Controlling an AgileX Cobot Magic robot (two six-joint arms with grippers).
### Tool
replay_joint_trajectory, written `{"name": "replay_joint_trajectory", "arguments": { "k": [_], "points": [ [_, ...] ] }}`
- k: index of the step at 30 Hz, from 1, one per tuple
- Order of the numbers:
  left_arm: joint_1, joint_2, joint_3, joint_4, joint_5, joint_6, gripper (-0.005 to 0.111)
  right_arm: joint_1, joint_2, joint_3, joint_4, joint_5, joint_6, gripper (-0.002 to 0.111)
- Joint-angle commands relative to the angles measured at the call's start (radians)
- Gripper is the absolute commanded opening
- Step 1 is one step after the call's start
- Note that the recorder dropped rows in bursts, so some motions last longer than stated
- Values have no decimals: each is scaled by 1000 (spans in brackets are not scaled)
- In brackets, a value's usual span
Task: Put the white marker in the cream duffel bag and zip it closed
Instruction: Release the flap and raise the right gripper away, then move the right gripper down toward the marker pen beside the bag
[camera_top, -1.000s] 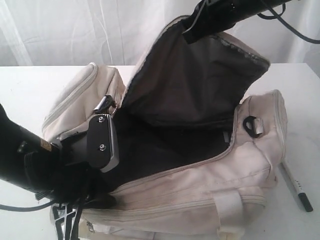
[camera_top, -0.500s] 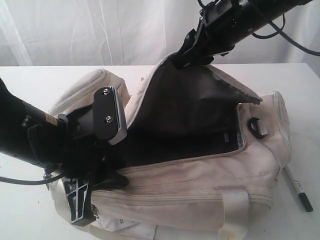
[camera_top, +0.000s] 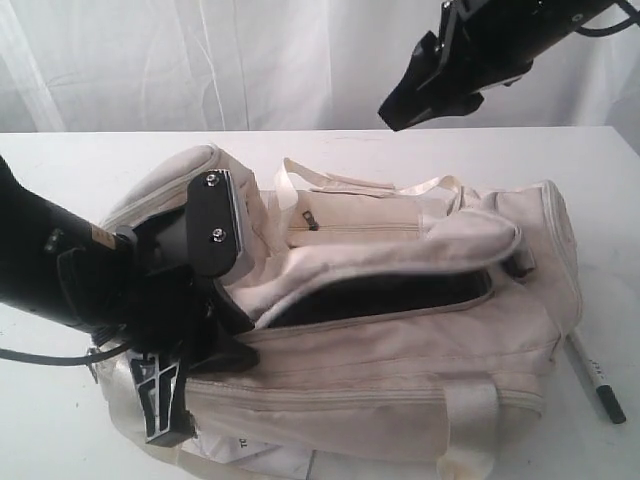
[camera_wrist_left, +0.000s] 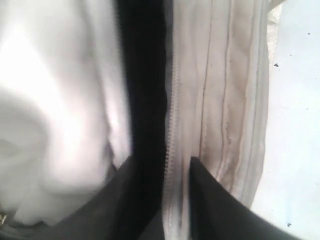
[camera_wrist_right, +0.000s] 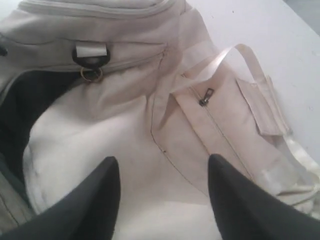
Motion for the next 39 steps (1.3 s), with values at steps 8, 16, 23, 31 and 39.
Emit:
{"name": "replay_joint_trajectory", "arguments": {
  "k": [8,16,23,31,39],
  "points": [
    [-4,-2,-49,-38,6,-6,37,-21,-118,158,-406,-54,375,51],
    [-4,-2,-60,-50,6,-6,37,-156,-235,305,-428,-68,517,51],
    [-4,-2,-60,-79,6,-6,37,-232,-259,501,-365,-122,537,51],
    [-4,-2,-60,-79,35,-12,36,-312,-259,655,-358,-233,540,50],
    [-4,-2,-60,-87,51,-12,36,-358,-221,767,-354,-346,538,47]
  ]
}}
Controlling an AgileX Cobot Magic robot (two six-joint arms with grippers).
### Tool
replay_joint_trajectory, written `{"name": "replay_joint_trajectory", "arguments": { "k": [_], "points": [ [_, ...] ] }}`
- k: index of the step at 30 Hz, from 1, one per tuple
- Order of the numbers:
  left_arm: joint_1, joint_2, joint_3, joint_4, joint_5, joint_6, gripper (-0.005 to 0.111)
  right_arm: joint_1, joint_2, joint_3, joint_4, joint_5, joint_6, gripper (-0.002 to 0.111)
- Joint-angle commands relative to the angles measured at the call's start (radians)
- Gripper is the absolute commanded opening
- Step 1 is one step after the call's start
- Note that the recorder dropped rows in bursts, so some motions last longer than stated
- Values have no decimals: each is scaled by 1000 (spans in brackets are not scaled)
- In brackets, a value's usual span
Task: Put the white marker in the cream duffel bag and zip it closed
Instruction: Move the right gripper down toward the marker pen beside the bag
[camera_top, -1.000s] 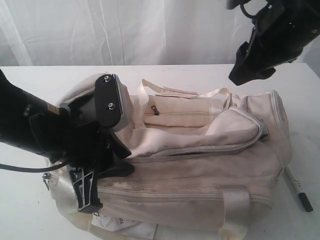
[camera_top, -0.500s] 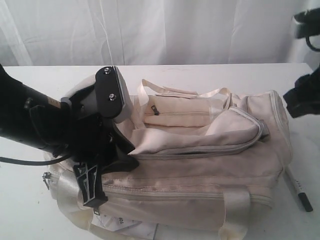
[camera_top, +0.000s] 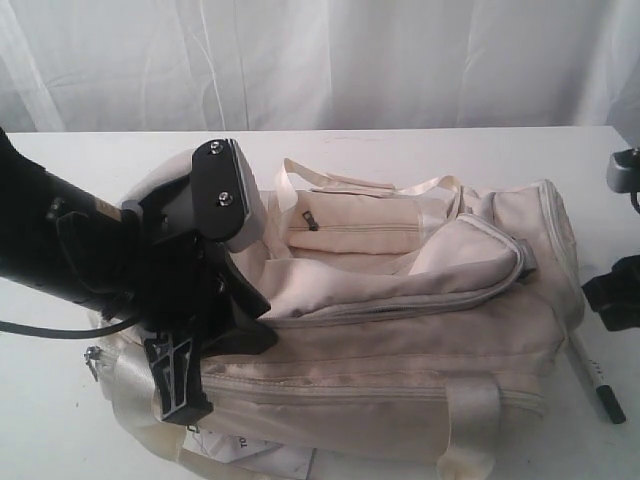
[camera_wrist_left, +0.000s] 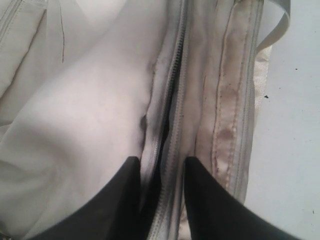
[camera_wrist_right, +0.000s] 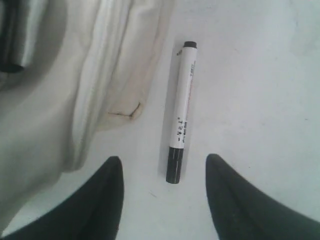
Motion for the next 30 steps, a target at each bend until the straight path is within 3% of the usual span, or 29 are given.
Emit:
{"name": "replay_joint_trajectory", "arguments": {
  "k": [1,30],
  "points": [
    [-4,-4,-6,-27,20,-8,36,-14,34,45,1,-78,3,47],
    [-4,-4,-6,-41,16,-10,36,-14,398,45,-33,-242,-24,47]
  ]
}}
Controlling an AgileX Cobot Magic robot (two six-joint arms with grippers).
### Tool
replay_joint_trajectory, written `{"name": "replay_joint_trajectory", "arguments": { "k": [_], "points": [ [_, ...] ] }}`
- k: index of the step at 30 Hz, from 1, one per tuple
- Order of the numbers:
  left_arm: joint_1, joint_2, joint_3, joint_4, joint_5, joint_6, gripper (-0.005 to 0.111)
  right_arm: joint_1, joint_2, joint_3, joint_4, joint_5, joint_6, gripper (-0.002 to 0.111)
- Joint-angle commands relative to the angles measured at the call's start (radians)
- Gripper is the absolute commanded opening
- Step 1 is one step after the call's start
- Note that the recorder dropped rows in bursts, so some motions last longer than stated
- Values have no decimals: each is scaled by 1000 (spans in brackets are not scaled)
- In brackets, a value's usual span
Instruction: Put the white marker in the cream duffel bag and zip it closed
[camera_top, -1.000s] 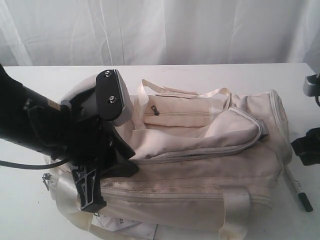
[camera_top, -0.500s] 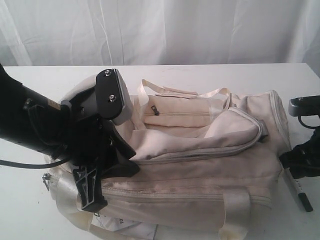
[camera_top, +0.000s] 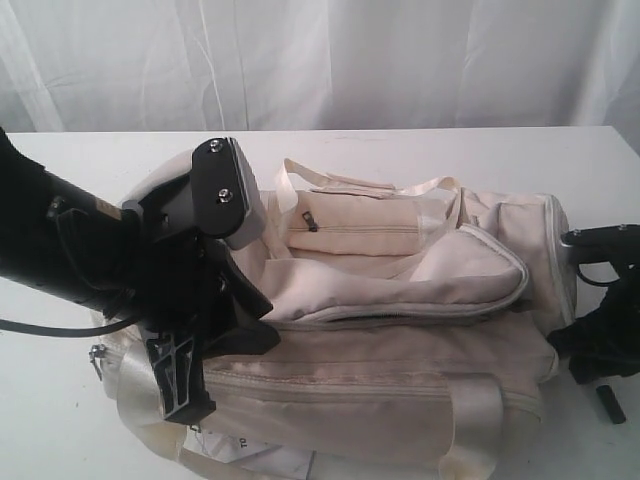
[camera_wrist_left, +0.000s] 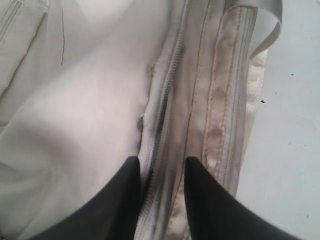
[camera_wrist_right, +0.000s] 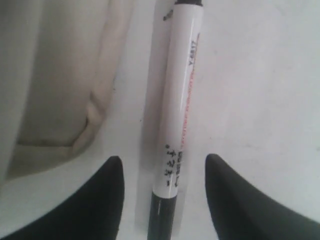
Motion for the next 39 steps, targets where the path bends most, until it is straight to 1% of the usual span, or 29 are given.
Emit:
{"name": "replay_joint_trajectory", "arguments": {
  "k": [1,2,4,13,17,26,39],
  "points": [
    [-4,-4,-6,-19,12,-10,36,-6,25,5,-12,-17,-11,47],
    [-4,-4,-6,-19,10,-10,36,-6,27,5,-12,-17,-11,47],
    [-4,-4,-6,-19,10,-10,36,-6,35,5,-12,-17,-11,43],
    [-4,-4,-6,-19,-5,-5,36,-6,36,5,-14,-12,-20,13],
    [-4,-4,-6,-19,-5,-5,36,-6,36,3,-14,-12,-13,6],
    [-4,-4,-6,-19,-5,-5,36,-6,9,3,-14,43,-13,1],
    [-4,-4,-6,-19,-14,-5,36,-6,-306,3,-35,162,40,1]
  ]
}}
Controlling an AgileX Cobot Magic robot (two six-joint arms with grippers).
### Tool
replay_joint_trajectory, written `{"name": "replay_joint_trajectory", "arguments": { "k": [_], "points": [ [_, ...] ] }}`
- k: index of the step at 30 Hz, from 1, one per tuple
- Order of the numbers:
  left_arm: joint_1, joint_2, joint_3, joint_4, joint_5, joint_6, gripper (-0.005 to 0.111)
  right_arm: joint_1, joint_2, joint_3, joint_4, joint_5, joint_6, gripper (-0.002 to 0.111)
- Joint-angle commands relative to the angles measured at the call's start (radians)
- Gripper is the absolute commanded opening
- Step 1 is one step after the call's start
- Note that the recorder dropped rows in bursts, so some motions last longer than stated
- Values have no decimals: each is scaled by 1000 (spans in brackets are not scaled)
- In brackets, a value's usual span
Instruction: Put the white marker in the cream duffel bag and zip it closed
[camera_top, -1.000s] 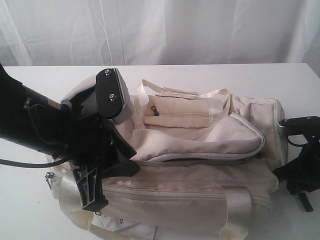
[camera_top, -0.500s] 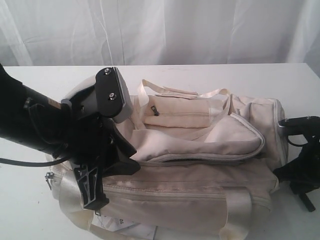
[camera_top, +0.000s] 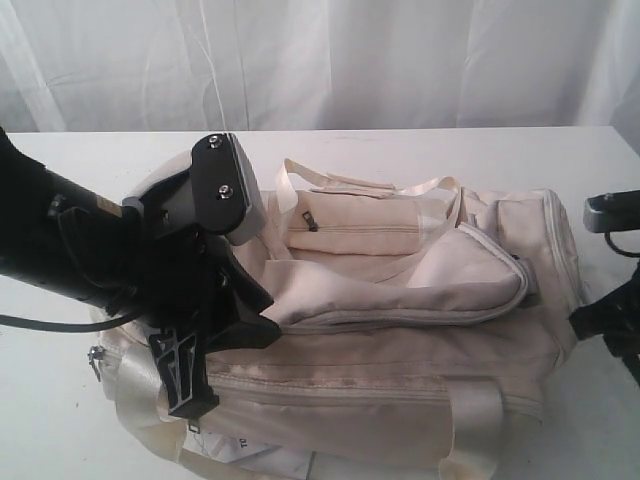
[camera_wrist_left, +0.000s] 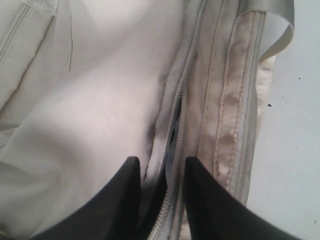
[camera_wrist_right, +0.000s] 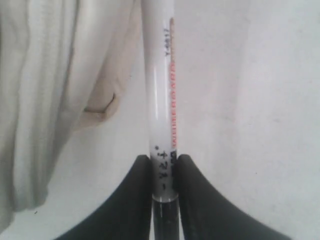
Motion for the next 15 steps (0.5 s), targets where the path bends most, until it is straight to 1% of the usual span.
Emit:
{"name": "replay_joint_trajectory", "arguments": {
  "k": [1,7,9,10,15],
  "points": [
    [-4,-4,-6,-19,7,-5,36,-6,-106,3,-19,44,25,1],
    [-4,-4,-6,-19,7,-5,36,-6,-284,2,73,150,14,1],
    [-4,-4,-6,-19,7,-5,36,-6,-326,2,118,198,-31,1],
    [-4,-4,-6,-19,7,-7,36,-6,-361,2,168,253,-64,1],
    [-4,-4,-6,-39,7,-7,36,-4,-403,2,287,335,-134,1]
  ]
}}
